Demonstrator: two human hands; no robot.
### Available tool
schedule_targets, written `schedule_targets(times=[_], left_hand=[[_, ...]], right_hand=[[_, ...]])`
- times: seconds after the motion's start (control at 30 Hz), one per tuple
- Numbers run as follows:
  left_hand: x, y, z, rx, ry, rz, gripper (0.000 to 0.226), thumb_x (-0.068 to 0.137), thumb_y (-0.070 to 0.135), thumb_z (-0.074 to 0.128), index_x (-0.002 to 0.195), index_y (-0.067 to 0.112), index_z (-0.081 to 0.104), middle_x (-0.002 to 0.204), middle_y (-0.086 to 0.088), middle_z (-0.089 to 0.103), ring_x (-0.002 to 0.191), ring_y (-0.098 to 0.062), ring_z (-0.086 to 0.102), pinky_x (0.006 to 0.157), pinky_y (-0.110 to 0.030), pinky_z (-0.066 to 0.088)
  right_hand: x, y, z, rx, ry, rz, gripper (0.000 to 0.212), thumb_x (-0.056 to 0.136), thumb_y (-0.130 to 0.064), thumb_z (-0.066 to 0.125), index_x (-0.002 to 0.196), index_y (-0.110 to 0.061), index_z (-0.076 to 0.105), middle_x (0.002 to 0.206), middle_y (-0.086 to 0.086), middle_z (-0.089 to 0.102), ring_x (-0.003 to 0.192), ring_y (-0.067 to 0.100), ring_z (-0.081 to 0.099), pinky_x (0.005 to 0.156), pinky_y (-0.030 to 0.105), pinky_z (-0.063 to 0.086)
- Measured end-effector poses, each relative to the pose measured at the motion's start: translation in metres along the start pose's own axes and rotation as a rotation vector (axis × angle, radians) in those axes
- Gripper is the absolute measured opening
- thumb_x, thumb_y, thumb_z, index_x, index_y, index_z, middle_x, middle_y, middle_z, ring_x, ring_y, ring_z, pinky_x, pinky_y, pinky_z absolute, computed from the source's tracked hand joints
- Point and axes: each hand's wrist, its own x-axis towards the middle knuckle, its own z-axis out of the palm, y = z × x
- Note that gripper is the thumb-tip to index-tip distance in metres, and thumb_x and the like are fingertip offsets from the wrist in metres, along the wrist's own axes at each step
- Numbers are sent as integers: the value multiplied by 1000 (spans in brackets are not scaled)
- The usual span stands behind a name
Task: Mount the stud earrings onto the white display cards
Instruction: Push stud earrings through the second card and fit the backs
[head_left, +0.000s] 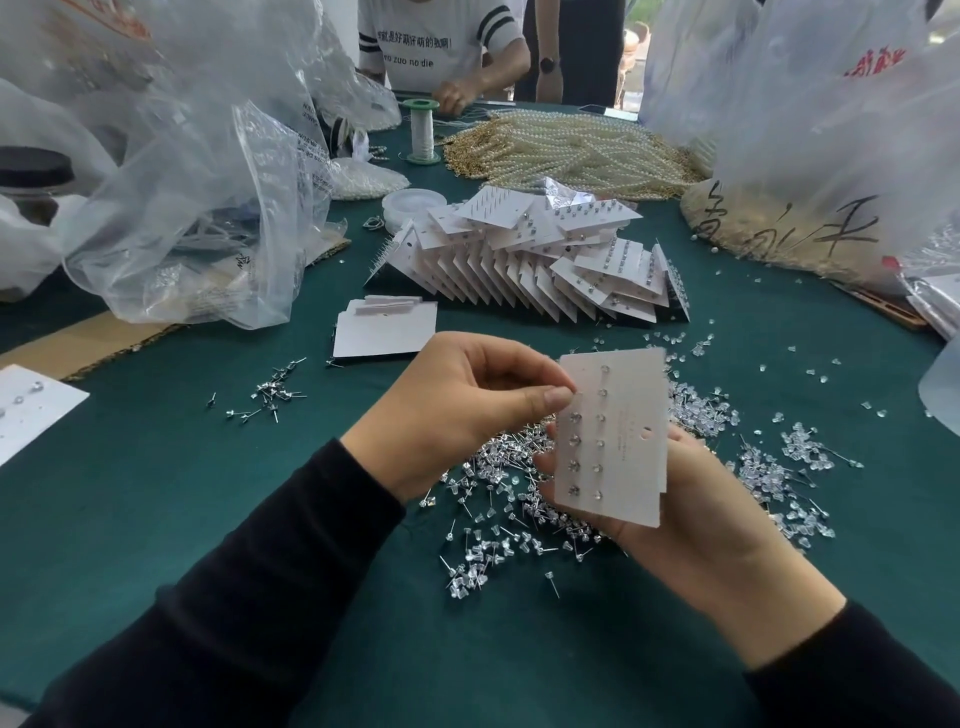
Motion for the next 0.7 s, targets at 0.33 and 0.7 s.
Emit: schedule_targets(times=[0.33, 0.7], left_hand=[[1, -4, 5, 146, 72, -24, 6, 74, 13, 70, 72, 7, 70, 51, 7, 63, 49, -3, 55, 47, -14, 43], [-1, 0, -6, -20, -79, -304, 30, 61, 28, 67, 73, -1, 71, 70, -9, 68, 60, -13, 63, 57, -22, 53]], right_hand=[[-3, 5, 7, -479, 200, -405, 14, 80, -8, 66, 85, -18, 74, 75, 6, 71, 68, 17, 68, 61, 29, 56], [3, 14, 2, -1375, 419, -962, 15, 81, -6, 67, 95, -3, 71, 89, 6, 61, 77, 10, 54, 74, 4, 39]])
